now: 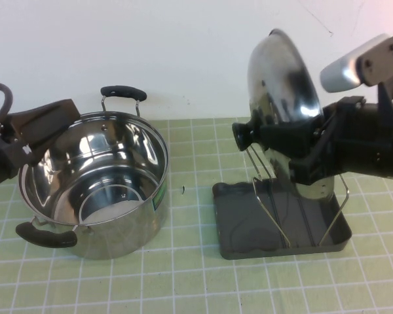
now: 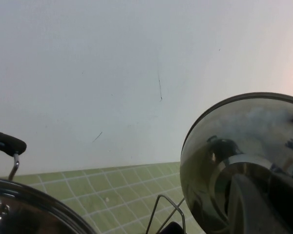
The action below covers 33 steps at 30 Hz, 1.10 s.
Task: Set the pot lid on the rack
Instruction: Place the pot lid on the pot rack
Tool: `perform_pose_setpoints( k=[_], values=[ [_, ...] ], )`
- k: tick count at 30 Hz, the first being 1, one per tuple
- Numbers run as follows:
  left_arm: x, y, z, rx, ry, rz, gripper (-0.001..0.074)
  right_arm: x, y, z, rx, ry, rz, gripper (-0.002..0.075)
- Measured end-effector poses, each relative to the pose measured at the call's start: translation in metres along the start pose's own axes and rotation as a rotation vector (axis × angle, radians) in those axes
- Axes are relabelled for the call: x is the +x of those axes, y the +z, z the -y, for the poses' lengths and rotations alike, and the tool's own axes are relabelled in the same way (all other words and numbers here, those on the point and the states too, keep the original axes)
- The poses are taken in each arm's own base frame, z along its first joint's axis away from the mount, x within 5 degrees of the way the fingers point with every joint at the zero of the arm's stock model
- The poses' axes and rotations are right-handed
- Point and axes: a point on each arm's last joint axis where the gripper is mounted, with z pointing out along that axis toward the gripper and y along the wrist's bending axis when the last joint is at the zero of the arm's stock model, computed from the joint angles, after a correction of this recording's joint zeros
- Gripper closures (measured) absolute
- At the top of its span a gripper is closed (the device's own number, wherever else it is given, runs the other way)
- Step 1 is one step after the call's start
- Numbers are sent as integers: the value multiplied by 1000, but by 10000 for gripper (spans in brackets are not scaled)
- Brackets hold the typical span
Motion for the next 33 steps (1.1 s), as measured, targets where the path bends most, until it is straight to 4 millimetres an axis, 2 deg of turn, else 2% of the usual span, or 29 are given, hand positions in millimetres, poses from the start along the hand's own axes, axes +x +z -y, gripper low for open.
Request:
perform_pose_setpoints(
  k=[8,17,19,24,26,30,33],
  values=[
    [2,0,0,1,27,-18,720,14,17,7,-1,33,-63,601],
    [3,0,0,1,42,-31,734,26,31,13,9,95,-114,592],
    [3,0,0,1,44,-35,734,25,32,13,11,95,-113,559],
    [7,0,-2,-22,62,-74,734,24,32,15,30,103,-106,397],
    [8,0,-4,-46,71,-87,734,24,32,15,36,103,-105,365],
    [8,-2,-8,-85,108,-99,734,15,21,11,36,91,-65,349],
    [4,-8,-8,-116,130,-91,734,-4,-3,3,41,61,24,354]
  ],
)
